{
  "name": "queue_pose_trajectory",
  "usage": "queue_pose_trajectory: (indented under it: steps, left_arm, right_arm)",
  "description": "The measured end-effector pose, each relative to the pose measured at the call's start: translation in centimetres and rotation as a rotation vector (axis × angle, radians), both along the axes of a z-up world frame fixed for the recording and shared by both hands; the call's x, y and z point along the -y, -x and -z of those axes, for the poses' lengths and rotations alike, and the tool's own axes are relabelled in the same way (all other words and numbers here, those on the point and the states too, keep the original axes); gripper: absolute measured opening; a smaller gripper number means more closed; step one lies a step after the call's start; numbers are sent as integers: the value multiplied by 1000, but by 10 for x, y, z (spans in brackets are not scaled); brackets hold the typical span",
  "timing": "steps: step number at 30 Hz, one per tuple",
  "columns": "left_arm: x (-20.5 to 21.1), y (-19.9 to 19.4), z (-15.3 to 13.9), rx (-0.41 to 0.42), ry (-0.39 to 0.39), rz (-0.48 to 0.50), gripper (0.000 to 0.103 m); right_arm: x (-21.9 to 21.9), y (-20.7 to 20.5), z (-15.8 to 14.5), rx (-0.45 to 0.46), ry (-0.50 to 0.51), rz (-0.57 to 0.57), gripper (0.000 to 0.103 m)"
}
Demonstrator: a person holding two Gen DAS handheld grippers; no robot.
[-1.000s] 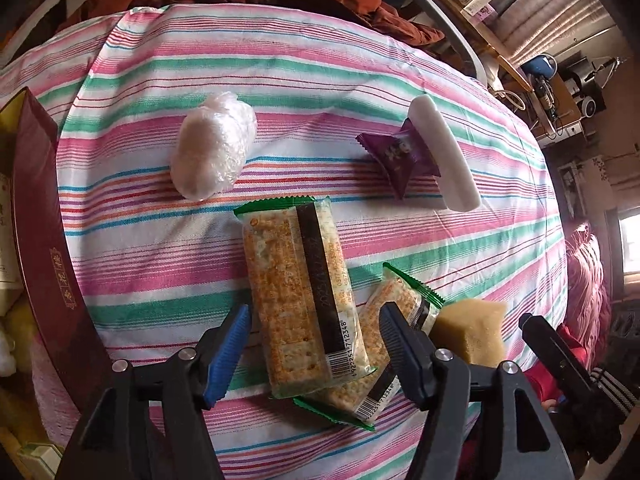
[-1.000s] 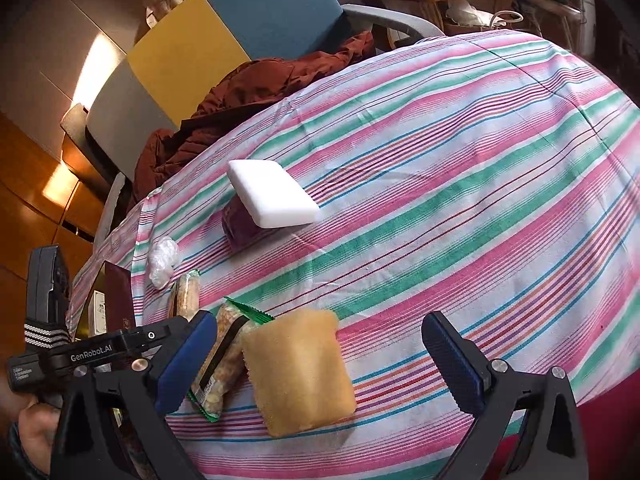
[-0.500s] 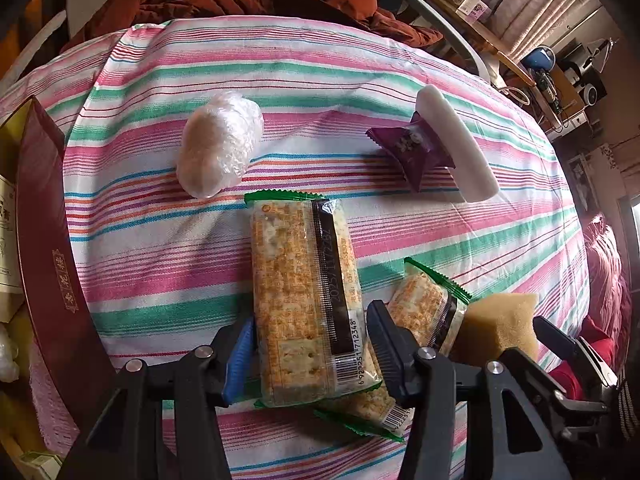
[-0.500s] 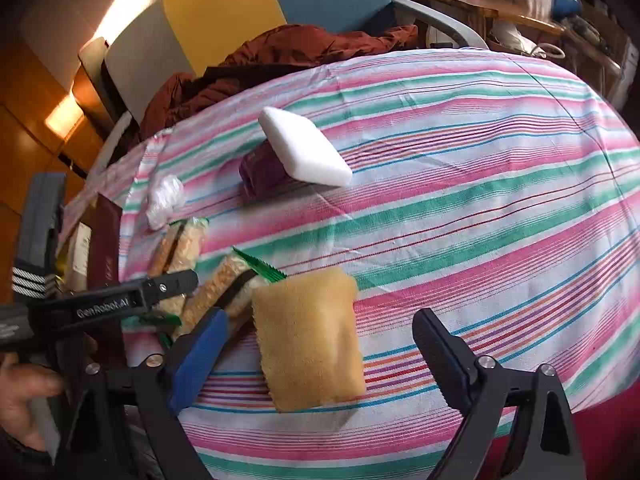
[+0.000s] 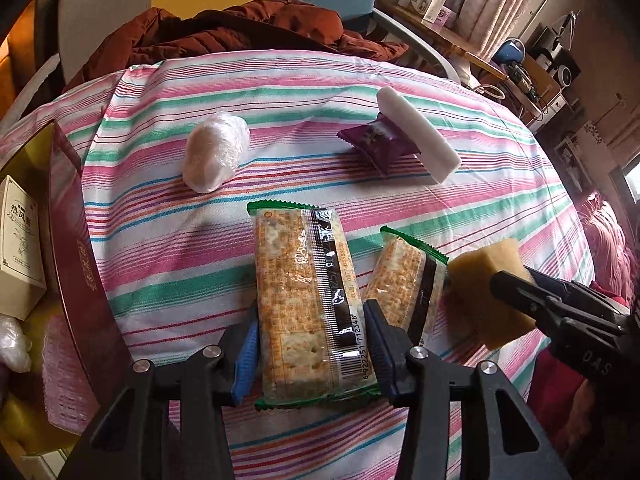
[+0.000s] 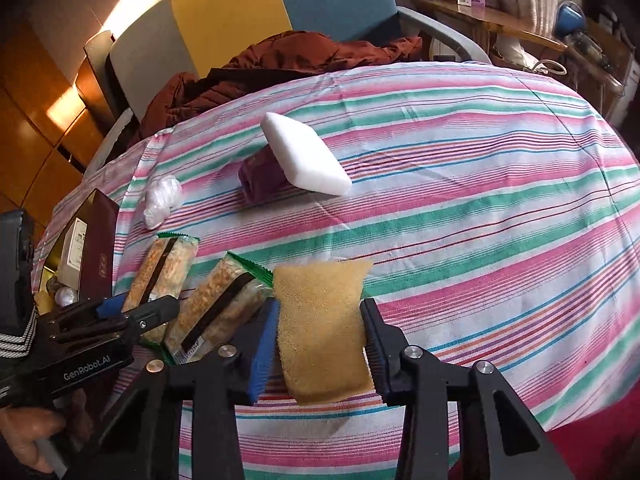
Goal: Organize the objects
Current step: 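Grasp two cracker packets with the left tool while the right tool grasps the yellow sponge, then lower the cracker packets into the gold tray with the left tool while the right tool places the sponge there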
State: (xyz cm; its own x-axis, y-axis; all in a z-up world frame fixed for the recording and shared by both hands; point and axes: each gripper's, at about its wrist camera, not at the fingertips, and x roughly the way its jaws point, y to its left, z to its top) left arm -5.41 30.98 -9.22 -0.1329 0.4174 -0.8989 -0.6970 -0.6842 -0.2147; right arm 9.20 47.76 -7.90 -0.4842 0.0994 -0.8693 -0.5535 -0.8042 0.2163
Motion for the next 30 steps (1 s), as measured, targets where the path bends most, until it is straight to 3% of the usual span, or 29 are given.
queue_pose_trajectory:
  steps: [4, 6, 10, 13, 17, 24, 30]
  left_arm:
    - [-4, -8, -12, -25, -35, 18, 48]
    - [4, -15, -22, -32, -62, 30, 48]
    - [24, -28, -39, -42, -111, 37, 48]
    - [41, -30, -48, -32, -151, 21, 48]
    - [75, -21, -58, -18, -197, -46, 48]
    - [157, 3, -72, -65, -231, -221, 48]
    - [218, 25, -59, -69, -221, -369, 48]
  right_arm:
    - [2, 4, 8, 48, -8, -4, 58]
    - [1, 4, 10, 56, -12, -2, 59]
    - [6, 5, 5, 30, -19, -28, 41]
    - [6, 4, 2, 13, -37, -18, 39]
    - [-1, -1, -3, -12, -49, 21, 39]
    - [3, -7, -21, -122, -48, 27, 39]
    - [24, -12, -47, -237, -31, -4, 39]
